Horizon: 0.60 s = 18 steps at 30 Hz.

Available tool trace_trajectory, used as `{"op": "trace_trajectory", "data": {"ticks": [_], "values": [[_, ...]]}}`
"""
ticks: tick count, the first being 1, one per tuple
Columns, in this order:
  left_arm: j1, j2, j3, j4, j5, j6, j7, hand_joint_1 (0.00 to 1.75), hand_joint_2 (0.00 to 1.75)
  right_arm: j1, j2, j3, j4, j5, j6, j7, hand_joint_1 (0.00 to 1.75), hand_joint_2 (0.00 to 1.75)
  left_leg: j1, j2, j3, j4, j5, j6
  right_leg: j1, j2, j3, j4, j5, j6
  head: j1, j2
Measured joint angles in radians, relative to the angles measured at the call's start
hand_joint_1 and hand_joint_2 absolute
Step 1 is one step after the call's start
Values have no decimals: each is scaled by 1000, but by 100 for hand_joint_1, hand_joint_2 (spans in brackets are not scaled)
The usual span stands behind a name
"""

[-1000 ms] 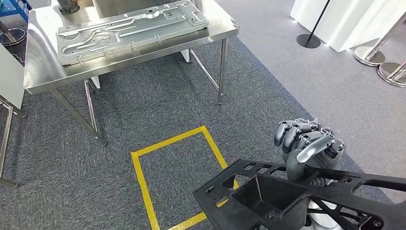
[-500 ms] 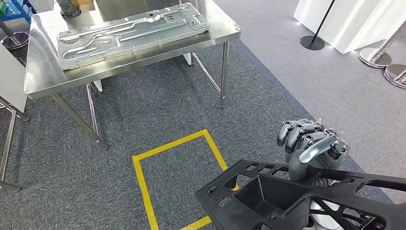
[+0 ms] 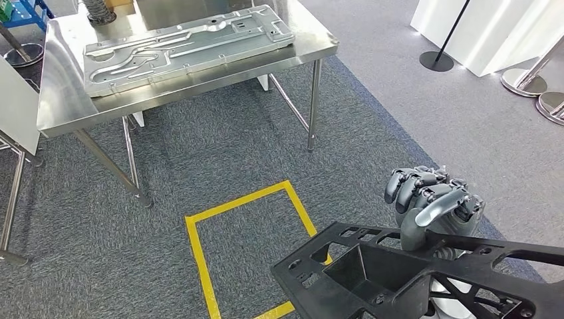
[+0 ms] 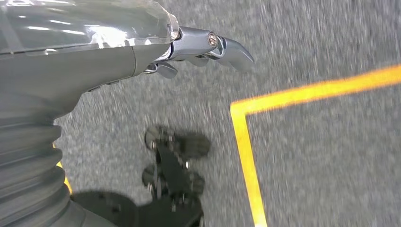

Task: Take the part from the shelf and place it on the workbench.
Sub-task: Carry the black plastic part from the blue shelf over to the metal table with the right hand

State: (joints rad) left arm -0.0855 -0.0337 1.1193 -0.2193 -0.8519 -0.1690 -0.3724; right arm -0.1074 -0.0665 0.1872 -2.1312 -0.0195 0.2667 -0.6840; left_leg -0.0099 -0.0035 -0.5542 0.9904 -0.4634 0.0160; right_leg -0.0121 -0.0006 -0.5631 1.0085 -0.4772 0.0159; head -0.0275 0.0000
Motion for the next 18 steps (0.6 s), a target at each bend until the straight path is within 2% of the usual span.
{"op": "trace_trajectory", "data": {"ticks": [2, 5, 6, 7, 8, 9, 11, 12, 16, 17, 18], "values": [[-1, -1, 0, 0, 0, 0, 0, 0, 175, 1, 0, 0, -1, 0, 0, 0, 171, 175, 6, 0, 8, -15, 9, 10, 1, 1, -18, 46, -32, 8, 0, 0], [-1, -2, 0, 0, 0, 0, -1, 0, 175, 4, 0, -1, -2, 0, 0, 0, 171, 175, 7, 1, 9, -18, 9, 16, -2, 1, -111, 234, -121, 15, 0, 0], [0, -2, 0, 0, 0, 0, -2, 0, 175, 5, 0, -1, -2, 0, 0, 0, 171, 175, 6, 0, 9, -17, 8, 17, -2, 1, -133, 274, -128, 17, 0, 0], [0, -2, 0, 0, 0, 0, -2, 0, 175, 5, 0, -1, -2, 0, 0, 0, 171, 175, 7, -1, 10, -16, 6, 16, -2, 1, -137, 277, -115, 18, 0, 0], [0, -3, 0, 0, 0, 0, -2, 0, 175, 5, 0, -1, -2, 0, 0, 0, 171, 175, 7, -2, 12, -13, 3, 15, -3, 1, -120, 236, -84, 17, 0, 0], [0, -3, 0, 0, 0, 0, -2, 0, 175, 5, 0, -1, -2, 0, 0, 0, 171, 175, 7, -3, 14, -10, 0, 12, -3, 1, -88, 168, -44, 17, 0, 0], [0, -4, 0, 0, 0, 0, -4, 0, 175, 4, 1, -1, -1, -1, 1, 0, 171, 175, 4, -5, 13, 1, -11, 3, -3, 1, -32, 46, 2, 9, 0, 0], [0, -4, 0, 0, 0, 0, -5, 0, 175, 4, 2, -1, -1, -2, 2, 0, 171, 175, 3, -6, 11, 5, -16, -2, -1, 2, -20, 18, 7, 4, 0, 0], [0, -4, 0, 0, -4, 0, -6, 0, 175, 4, 6, -1, -1, -5, 3, 0, 171, 175, 4, -4, 9, 20, -34, -24, 0, 3, -10, 2, 0, -19, 0, 0], [-1, -4, 0, 0, -5, -1, -7, 0, 175, 4, 7, -2, -1, -6, 3, 0, 171, 175, 5, -3, -3, 51, -51, -30, -2, 2, -4, 0, -2, -25, 0, 0], [-1, -4, 0, 0, -6, -1, -7, 0, 175, 3, 7, -2, -1, -7, 4, 0, 171, 175, 8, -2, -29, 104, -76, -35, -3, 1, 1, -2, -5, -29, 0, 0]]}}
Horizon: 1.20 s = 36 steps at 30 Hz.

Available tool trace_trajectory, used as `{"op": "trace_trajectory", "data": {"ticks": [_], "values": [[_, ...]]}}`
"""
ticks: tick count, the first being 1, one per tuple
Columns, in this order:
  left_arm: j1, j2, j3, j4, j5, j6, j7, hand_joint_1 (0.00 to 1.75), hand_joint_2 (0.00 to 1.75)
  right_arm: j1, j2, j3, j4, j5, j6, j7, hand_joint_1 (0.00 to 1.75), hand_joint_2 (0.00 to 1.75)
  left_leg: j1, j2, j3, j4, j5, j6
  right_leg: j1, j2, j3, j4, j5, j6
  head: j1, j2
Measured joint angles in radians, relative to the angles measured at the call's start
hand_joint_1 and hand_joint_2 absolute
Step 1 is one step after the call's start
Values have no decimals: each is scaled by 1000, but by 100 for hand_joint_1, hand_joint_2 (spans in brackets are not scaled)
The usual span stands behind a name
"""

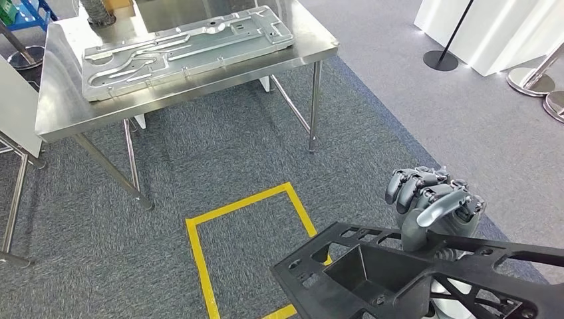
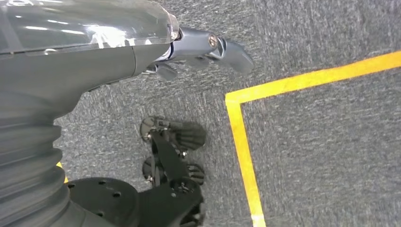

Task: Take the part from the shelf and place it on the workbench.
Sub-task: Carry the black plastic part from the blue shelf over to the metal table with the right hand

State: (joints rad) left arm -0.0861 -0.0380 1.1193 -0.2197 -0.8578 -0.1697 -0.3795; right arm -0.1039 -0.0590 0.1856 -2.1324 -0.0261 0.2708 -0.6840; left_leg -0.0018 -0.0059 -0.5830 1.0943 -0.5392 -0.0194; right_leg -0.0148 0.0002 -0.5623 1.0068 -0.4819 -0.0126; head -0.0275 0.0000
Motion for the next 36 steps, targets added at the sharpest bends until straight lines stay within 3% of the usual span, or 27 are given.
{"op": "trace_trajectory", "data": {"ticks": [2, 3, 4, 5, 7, 8, 10, 13, 15, 18, 19, 20, 21, 23, 24, 25, 28, 30, 33, 34, 35, 36], "values": [[2, 0, 0, 0, 0, 1, 0, 0, 175, 0, 1, -1, 0, -4, 6, 0, 171, 175, 4, 0, -78, 142, -54, -8, 1, -1, 8, 0, -9, -4, 0, 0], [4, 0, 0, 0, -1, 2, 0, 0, 175, 1, 2, -3, 0, -6, 10, 0, 171, 175, 6, 0, -111, 193, -64, -10, 1, 0, 14, 0, -14, -3, 0, 0], [6, 0, 0, 0, -1, 2, 0, 0, 175, 1, 3, -5, 0, -8, 14, 0, 171, 175, 6, 0, -128, 209, -52, -10, 1, 0, 21, 0, -20, -2, 0, 0], [7, -1, 0, 0, -2, 3, -1, 0, 175, 1, 5, -8, 0, -9, 18, 0, 171, 175, 7, 0, -124, 183, -20, -7, 1, 1, 31, 0, -27, -1, 0, 0], [8, 0, 0, 0, -5, 4, -2, 0, 175, 1, 9, -14, 0, -11, 24, 0, 171, 175, 5, 0, -74, 50, 67, 4, 0, 1, 53, -1, -43, 4, 0, 0], [8, 0, 0, 0, -6, 4, -3, 0, 175, 1, 10, -16, 0, -11, 27, 0, 171, 175, 1, 1, -48, -11, 94, 12, 0, 1, 61, -2, -50, 8, 0, 0], [8, 1, 0, 0, -8, 5, -5, 0, 175, 2, 12, -21, 0, -12, 32, 0, 171, 175, -8, 2, -22, -71, 102, 27, -1, 2, 67, -6, -55, 20, 0, 0], [10, 2, 0, 0, -13, 5, -7, 0, 175, 4, 14, -30, -2, -12, 35, 0, 171, 175, -7, 0, 4, -101, 95, 42, 0, 1, 73, 7, -48, 37, 0, 0], [9, 1, 0, 0, -15, 5, -8, 0, 175, 4, 14, -36, -3, -12, 35, 0, 171, 175, -2, -1, 30, -116, 90, 51, 0, 1, 37, 81, -68, 43, 0, 0], [9, 1, 0, 0, -16, 5, -8, 0, 175, 8, 14, -42, -4, -12, 36, 0, 171, 175, -3, -1, 52, -119, 71, 57, -1, 1, -91, 258, -134, 50, 0, 0], [9, 1, 0, 0, -17, 5, -8, 0, 175, 11, 14, -43, -4, -12, 36, 0, 171, 175, -4, -2, 62, -119, 63, 57, -1, 1, -119, 277, -135, 51, 0, 0], [10, 1, 0, 0, -18, 5, -9, 0, 175, 13, 14, -44, -4, -12, 36, 0, 171, 175, -4, -2, 75, -119, 53, 56, -1, 1, -130, 261, -114, 52, 0, 0], [10, 1, 0, 0, -19, 5, -9, 0, 175, 14, 14, -45, -4, -12, 36, 0, 171, 175, -4, -3, 90, -119, 43, 54, -1, 1, -121, 209, -72, 51, 0, 0], [10, 0, 0, 0, -21, 4, -9, 0, 175, 15, 14, -49, -5, -12, 36, 0, 171, 175, -5, -5, 115, -118, 21, 48, 1, 0, -84, 78, 22, 45, 0, 0], [9, 0, 0, 0, -21, 4, -9, 0, 175, 16, 14, -52, -6, -12, 36, 0, 171, 175, -5, -5, 121, -118, 12, 43, 3, 0, -72, 36, 46, 39, 0, 0], [7, 0, 0, 0, -21, 4, -10, 0, 175, 17, 15, -54, -8, -12, 36, 0, 171, 175, -6, -4, 124, -119, 5, 37, 5, 1, -68, 16, 57, 32, 0, 0], [4, 1, 0, 0, -22, 4, -10, 0, 175, 20, 16, -59, -16, -12, 36, 0, 171, 175, -6, -3, 132, -108, -1, 21, 6, 5, -56, 6, 52, 12, 0, 0], [2, 1, -1, 0, -23, 3, -10, 0, 175, 20, 18, -61, -20, -13, 37, 0, 171, 175, -4, -2, 103, -37, -14, 11, 2, 4, -35, -1, 42, 2, 0, 0], [1, 1, -1, 0, -21, 2, -10, 0, 175, 21, 21, -62, -22, -13, 37, 0, 171, 175, 4, 0, -21, 154, -86, -5, 1, 3, -11, -6, 22, -4, 0, 0], [2, 1, -1, 0, -21, 2, -10, 0, 175, 22, 22, -62, -23, -13, 37, 0, 171, 175, 6, 0, -54, 190, -99, -7, 1, 4, -2, -6, 14, -3, 0, 0], [4, 1, 0, 0, -21, 2, -10, 0, 175, 22, 23, -62, -23, -13, 37, 0, 171, 175, 6, 0, -71, 189, -90, -7, 1, 5, 9, -6, 6, -3, 0, 0], [5, 1, 0, 0, -21, 2, -10, 0, 175, 22, 24, -62, -23, -13, 37, 0, 171, 175, 7, 0, -73, 156, -58, -5, 1, 5, 22, -6, -4, -2, 0, 0]]}}
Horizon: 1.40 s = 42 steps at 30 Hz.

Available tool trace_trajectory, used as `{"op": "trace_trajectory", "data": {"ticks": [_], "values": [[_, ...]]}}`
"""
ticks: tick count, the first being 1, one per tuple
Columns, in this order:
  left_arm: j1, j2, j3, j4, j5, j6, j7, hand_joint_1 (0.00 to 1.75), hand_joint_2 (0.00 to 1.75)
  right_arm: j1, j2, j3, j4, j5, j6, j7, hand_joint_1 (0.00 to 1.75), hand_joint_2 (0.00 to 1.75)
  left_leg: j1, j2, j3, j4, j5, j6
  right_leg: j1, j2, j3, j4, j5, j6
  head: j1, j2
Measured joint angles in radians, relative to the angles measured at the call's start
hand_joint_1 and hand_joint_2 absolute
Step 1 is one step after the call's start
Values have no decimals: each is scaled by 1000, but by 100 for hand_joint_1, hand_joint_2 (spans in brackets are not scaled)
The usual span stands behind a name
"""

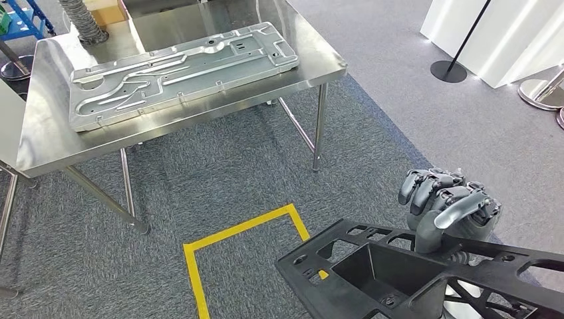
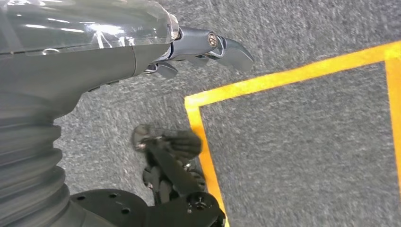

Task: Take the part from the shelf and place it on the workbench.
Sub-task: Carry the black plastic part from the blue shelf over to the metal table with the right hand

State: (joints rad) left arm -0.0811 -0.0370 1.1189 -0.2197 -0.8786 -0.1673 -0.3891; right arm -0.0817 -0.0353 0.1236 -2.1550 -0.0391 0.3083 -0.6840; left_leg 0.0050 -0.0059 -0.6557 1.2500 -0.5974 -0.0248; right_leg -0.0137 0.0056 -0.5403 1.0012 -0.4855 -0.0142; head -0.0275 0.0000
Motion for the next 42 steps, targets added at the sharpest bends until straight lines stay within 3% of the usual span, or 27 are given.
{"op": "trace_trajectory", "data": {"ticks": [2, 4, 7, 9, 10, 12, 13, 14, 15, 17, 19, 22, 24, 26, 28, 29, 30, 32, 34, 36, 39, 40, 42], "values": [[2, 0, 0, 0, 2, 1, 0, 0, 175, 0, 1, 0, 0, -2, 1, 0, 171, 175, -3, 0, 31, -133, 104, 12, 1, 0, 26, -1, -18, 4, 0, 0], [3, 1, 0, 0, 3, 2, -1, 0, 175, -1, 2, -1, 0, -6, 1, 0, 171, 175, -11, 2, 53, -222, 149, 27, 1, 2, 38, -3, -32, 14, 0, 0], [5, 2, 0, 0, 1, 2, -5, 0, 175, -1, 2, -3, -2, -12, 2, 0, 171, 175, -13, 1, 71, -248, 154, 43, 2, 3, 47, 6, -36, 32, 0, 0], [4, 2, 0, 0, -1, 2, -6, 0, 175, -1, 2, -6, -6, -15, 2, 0, 171, 175, -9, 0, 92, -260, 155, 52, 2, 1, 35, 48, -56, 40, 0, 0], [3, 2, 0, 0, -2, 2, -7, 0, 175, -1, 2, -8, -7, -15, 1, 0, 171, 175, -8, 0, 101, -263, 152, 55, 1, 0, 9, 96, -79, 43, 0, 0], [2, 2, 0, 0, -4, 2, -7, 0, 175, 3, 2, -12, -9, -16, 2, 0, 171, 175, -10, -1, 110, -263, 142, 60, 0, 0, -74, 222, -130, 48, 0, 0], [2, 2, 0, 0, -4, 2, -7, 0, 175, 6, 2, -14, -10, -16, 2, 0, 171, 175, -11, -1, 116, -263, 135, 61, 0, 0, -112, 267, -140, 50, 0, 0], [3, 2, 0, 0, -5, 2, -7, 0, 175, 9, 2, -16, -10, -17, 2, 0, 171, 175, -11, -1, 124, -263, 127, 60, 0, 0, -135, 280, -129, 51, 0, 0], [3, 2, 0, 0, -5, 2, -7, 0, 175, 11, 2, -18, -11, -17, 3, 0, 171, 175, -11, -2, 135, -263, 119, 59, 0, 0, -138, 253, -96, 51, 0, 0], [4, 1, 0, 0, -8, 2, -7, 0, 175, 14, 2, -21, -13, -17, 6, 0, 171, 175, -11, -4, 160, -263, 99, 54, 1, -1, -103, 125, 3, 46, 0, 0], [2, 0, 0, 0, -10, 1, -7, 0, 175, 15, 2, -23, -14, -16, 9, 0, 171, 175, -12, -4, 172, -262, 83, 44, 6, -3, -79, 34, 47, 35, 1, 0], [-1, 1, 0, 0, -12, 1, -6, 0, 175, 15, 4, -24, -16, -16, 13, 0, 171, 175, -13, -2, 180, -257, 73, 25, 8, -2, -72, 16, 45, 14, 1, 0], [-3, 1, 0, 0, -12, 0, -6, 0, 175, 13, 6, -25, -17, -16, 14, 0, 171, 175, -11, -1, 173, -222, 55, 14, 5, -2, -54, 10, 38, 3, 1, 0], [-5, 1, -1, 0, -12, 0, -6, 0, 175, 12, 8, -25, -17, -16, 14, 0, 171, 175, -5, 0, 115, -115, 8, 3, 3, -3, -38, 6, 28, -3, 0, 0], [-4, 1, -1, 0, -12, 0, -6, 0, 175, 13, 9, -25, -17, -16, 14, 0, 171, 175, -1, 0, 32, 7, -32, -5, 3, -3, -26, 6, 15, -4, 0, 0], [-3, 1, -1, 0, -11, 0, -5, 0, 175, 13, 10, -25, -17, -16, 14, 0, 171, 175, 1, 0, 5, 31, -27, -8, 3, -2, -18, 6, 8, -3, 0, 0], [-2, 1, -1, 0, -11, 0, -5, 0, 175, 13, 10, -25, -17, -16, 15, 0, 171, 175, 2, 0, -3, 17, 1, -8, 2, -2, -7, 6, 0, -2, 0, 0], [0, 1, -1, 0, -8, 1, -4, 0, 175, 13, 10, -25, -17, -17, 15, 0, 171, 175, 3, 1, 25, -103, 100, -1, 2, -2, 19, 5, -18, 3, 0, 0], [0, 1, 0, 0, -5, 1, -4, 0, 175, 10, 10, -25, -16, -19, 16, 0, 171, 175, -3, 3, 54, -205, 151, 10, 1, -1, 35, 3, -31, 11, 1, 0], [1, 2, 0, 0, -3, 1, -5, 0, 175, 5, 10, -24, -14, -22, 16, 0, 171, 175, -10, 4, 60, -233, 151, 24, 2, 0, 41, 5, -33, 24, 1, 0], [1, 2, 0, 0, -3, 1, -9, 0, 175, -4, 10, -25, -13, -27, 15, 0, 171, 175, -8, 1, 84, -251, 156, 45, 1, -1, 36, 39, -44, 39, 1, 0], [1, 2, 0, 0, -3, 1, -10, 0, 175, -8, 10, -25, -12, -28, 15, 0, 171, 175, -6, 0, 93, -256, 155, 51, 0, -1, 16, 78, -63, 41, 1, 0], [0, 3, 0, 0, -3, 1, -11, 0, 175, -11, 10, -24, -11, -32, 15, 0, 171, 175, -6, 0, 103, -258, 147, 59, 0, -1, -61, 205, -117, 46, 1, 0]]}}
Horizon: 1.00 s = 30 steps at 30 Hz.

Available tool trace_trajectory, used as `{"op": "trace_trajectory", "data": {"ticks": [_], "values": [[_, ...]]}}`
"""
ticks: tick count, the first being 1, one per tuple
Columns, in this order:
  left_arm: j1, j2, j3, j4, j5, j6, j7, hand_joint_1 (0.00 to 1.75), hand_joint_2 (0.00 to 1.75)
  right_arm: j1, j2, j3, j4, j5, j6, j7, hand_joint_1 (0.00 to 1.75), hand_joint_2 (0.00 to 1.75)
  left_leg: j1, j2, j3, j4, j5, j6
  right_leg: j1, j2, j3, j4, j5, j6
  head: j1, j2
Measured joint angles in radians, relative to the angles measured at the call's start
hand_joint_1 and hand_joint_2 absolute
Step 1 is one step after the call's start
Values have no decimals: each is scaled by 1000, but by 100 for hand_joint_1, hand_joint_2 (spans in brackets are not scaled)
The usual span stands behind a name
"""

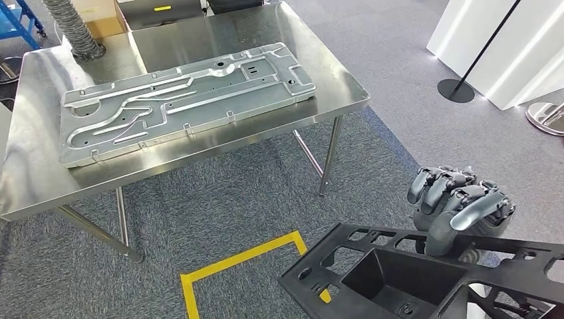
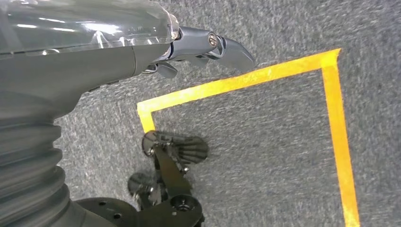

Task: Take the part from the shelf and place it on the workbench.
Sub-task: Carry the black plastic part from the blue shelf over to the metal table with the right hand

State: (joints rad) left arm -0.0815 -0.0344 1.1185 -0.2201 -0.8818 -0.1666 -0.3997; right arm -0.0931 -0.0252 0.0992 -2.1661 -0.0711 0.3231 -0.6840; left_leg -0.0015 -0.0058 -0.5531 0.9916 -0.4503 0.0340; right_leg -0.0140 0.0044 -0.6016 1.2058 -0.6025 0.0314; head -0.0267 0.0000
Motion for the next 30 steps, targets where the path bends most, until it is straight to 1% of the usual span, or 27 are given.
{"op": "trace_trajectory", "data": {"ticks": [1, 2, 3, 4, 5, 6, 7, 8, 9, 11, 12, 13, 14, 16, 17, 18, 19, 20, 21, 22, 23, 24, 26, 27, 28, 29, 30], "values": [[0, 0, 0, 0, 0, 0, 0, 0, 175, 0, 0, 0, 1, -1, 0, 0, 171, 175, -1, 0, 4, 0, -5, 2, 0, 0, -43, 60, -19, 2, 0, 0], [1, 0, 0, 0, 1, 0, 0, 0, 175, 0, 0, 0, 2, -2, 0, 0, 171, 175, -2, -1, 9, 0, -11, 2, 0, 0, -75, 93, -19, 2, 0, 0], [2, 0, 0, 0, 1, 1, 0, 0, 175, 0, 0, 0, 4, -2, 0, 0, 171, 175, -3, -2, 17, 0, -17, 2, 0, 0, -89, 89, 3, 0, 0, 0], [3, 0, 1, 0, 2, 1, 0, 0, 175, 0, 0, 0, 5, -2, 0, 0, 171, 175, -4, -3, 27, 1, -24, 1, 1, 0, -83, 47, 45, -2, 0, 0], [3, 0, 1, 0, 2, 1, 0, 0, 175, 0, 0, 0, 6, -3, 0, 0, 171, 175, -4, -5, 37, 0, -32, -1, 2, 0, -64, -22, 100, -7, 0, 0], [3, -1, 1, 0, 3, 2, 0, 0, 175, -1, 0, 0, 7, -3, 0, 0, 171, 175, -5, -5, 46, 1, -40, -4, 5, -1, -45, -87, 138, -12, 0, 0], [2, -2, 2, 0, 4, 2, 0, 0, 175, -1, 0, 0, 8, -4, 1, 0, 171, 175, -6, -6, 51, 2, -47, -9, 8, -1, -30, -140, 160, -17, 0, 0], [3, -2, 2, 0, 4, 2, 0, 0, 175, -1, 0, 0, 9, -5, 1, 0, 171, 175, -6, -6, 51, 3, -53, -14, 11, -1, -23, -170, 171, -22, 0, 0], [3, -3, 3, 0, 5, 3, 0, 0, 175, -1, 0, 0, 10, -5, 2, 0, 171, 175, -7, -6, 52, 5, -56, -20, 14, -2, -22, -180, 166, -26, 0, 0], [3, -1, 4, 0, 7, 5, 0, 0, 175, -2, 1, 0, 11, -4, 1, 0, 171, 175, -7, -6, 55, 11, -60, -30, 11, -4, -11, -192, 170, -35, 0, 0], [3, -1, 5, 0, 8, 6, -1, 0, 175, -2, 2, 0, 11, 1, 0, 0, 171, 175, -7, -5, 52, 30, -64, -35, 8, -8, 0, -198, 167, -40, 0, 0], [2, -1, 5, -1, 9, 7, -2, 0, 175, -4, 2, 0, 12, 7, -2, 0, 171, 175, -5, -5, 36, 64, -76, -39, 6, -12, 12, -203, 164, -45, 0, 0], [1, -2, 5, -1, 10, 8, -2, 0, 175, -5, 3, 0, 13, 14, -4, 0, 171, 175, -2, -3, 7, 118, -95, -45, 4, -18, 21, -208, 160, -47, 0, 0], [2, -2, 6, -1, 12, 10, -4, 0, 175, -8, 4, 1, 16, 21, -9, 0, 171, 175, 5, -2, -75, 244, -143, -56, 2, -28, 33, -210, 151, -49, 0, 0], [4, -2, 6, -1, 13, 10, -5, 0, 175, -8, 5, 3, 18, 22, -13, 0, 171, 175, 8, -1, -109, 285, -153, -60, 2, -33, 38, -210, 146, -49, 0, 0], [6, -2, 7, -1, 15, 11, -6, 0, 175, -8, 5, 4, 19, 24, -17, 0, 171, 175, 11, 0, -125, 287, -140, -64, 1, -39, 46, -210, 139, -47, 0, 0], [8, -1, 8, -1, 17, 11, -7, 0, 175, -8, 5, 5, 20, 25, -21, 0, 171, 175, 14, 4, -123, 253, -106, -66, -1, -45, 54, -210, 133, -44, 0, 0], [9, -1, 10, -1, 19, 11, -7, 0, 175, -8, 5, 6, 20, 25, -24, 0, 171, 175, 15, 14, -105, 190, -56, -67, -2, -52, 64, -210, 126, -41, 0, 0], [9, -1, 11, -1, 20, 11, -7, 0, 175, -8, 5, 7, 20, 26, -26, 0, 171, 175, 14, 35, -83, 121, -12, -69, -3, -60, 75, -209, 118, -36, 0, 0], [7, -1, 12, -1, 21, 11, -7, 0, 175, -8, 5, 7, 20, 25, -28, 0, 171, 175, 10, 58, -67, 67, 10, -65, -1, -67, 81, -209, 112, -30, 0, 0], [5, 0, 12, -1, 21, 11, -6, 0, 175, -8, 5, 7, 20, 24, -30, 0, 171, 175, 6, 76, -58, 34, 24, -58, 1, -75, 85, -208, 107, -24, 0, 0], [4, 0, 13, -1, 21, 11, -6, 0, 175, -8, 5, 7, 20, 23, -33, 0, 171, 175, 2, 84, -57, 25, 23, -48, 5, -83, 88, -207, 102, -18, 0, 0], [4, 0, 13, -1, 20, 11, -5, 0, 175, -8, 5, 7, 20, 19, -36, 0, 171, 175, 1, 65, -59, 24, 28, -29, 8, -99, 93, -208, 92, -6, 0, 0], [5, 0, 13, -1, 19, 10, -5, 0, 175, -8, 5, 7, 20, 17, -37, 0, 171, 175, 2, 52, -58, 23, 30, -23, 6, -93, 95, -202, 83, 0, 0, 0], [4, 0, 13, -1, 18, 10, -5, 0, 175, -8, 5, 7, 19, 15, -36, 0, 171, 175, 3, 42, -56, 21, 30, -16, 4, -74, 86, -176, 64, 3, 0, 0], [2, 0, 13, -1, 18, 9, -4, 0, 175, -8, 5, 7, 18, 11, -34, 0, 171, 175, 4, 33, -54, 20, 31, -11, 2, -50, 64, -130, 36, 6, 0, 0], [1, 0, 13, -1, 17, 9, -2, 0, 175, -8, 5, 7, 18, 6, -30, 0, 171, 175, 3, 24, -54, 20, 30, -6, 1, -28, 28, -61, 4, 6, 0, 0]]}}
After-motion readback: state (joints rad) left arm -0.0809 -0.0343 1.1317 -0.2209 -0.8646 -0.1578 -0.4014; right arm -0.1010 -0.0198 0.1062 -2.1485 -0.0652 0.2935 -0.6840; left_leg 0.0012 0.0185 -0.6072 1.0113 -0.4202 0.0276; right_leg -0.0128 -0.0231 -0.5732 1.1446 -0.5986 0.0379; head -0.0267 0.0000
